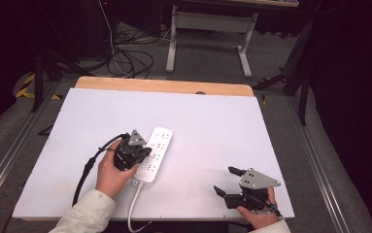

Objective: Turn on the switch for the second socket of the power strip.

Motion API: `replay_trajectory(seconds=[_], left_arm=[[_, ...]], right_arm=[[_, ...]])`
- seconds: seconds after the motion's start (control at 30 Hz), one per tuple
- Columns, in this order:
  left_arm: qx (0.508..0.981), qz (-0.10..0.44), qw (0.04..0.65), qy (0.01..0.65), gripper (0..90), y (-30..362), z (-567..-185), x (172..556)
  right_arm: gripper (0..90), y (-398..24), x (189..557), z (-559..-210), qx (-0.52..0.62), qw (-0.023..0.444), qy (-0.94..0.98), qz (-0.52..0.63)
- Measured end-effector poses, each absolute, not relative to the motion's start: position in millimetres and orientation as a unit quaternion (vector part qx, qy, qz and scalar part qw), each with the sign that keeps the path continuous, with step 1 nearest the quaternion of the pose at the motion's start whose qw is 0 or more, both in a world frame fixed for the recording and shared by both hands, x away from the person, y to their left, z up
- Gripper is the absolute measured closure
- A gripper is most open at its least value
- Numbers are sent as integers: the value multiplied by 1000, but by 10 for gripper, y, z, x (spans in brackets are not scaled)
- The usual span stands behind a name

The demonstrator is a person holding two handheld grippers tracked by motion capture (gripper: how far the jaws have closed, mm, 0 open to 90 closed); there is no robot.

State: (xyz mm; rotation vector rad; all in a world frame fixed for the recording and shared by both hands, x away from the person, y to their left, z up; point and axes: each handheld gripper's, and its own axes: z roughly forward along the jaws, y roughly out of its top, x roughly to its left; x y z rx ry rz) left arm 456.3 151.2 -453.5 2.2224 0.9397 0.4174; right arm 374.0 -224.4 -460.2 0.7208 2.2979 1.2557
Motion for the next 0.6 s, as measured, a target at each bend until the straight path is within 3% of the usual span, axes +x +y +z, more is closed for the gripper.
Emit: replay_trajectory(seconds=[0.6], left_arm=[[860,180,329,347,900,1496,-4578,4552]], right_arm=[[203,-2234,3737,-4606,256,211,829,450]])
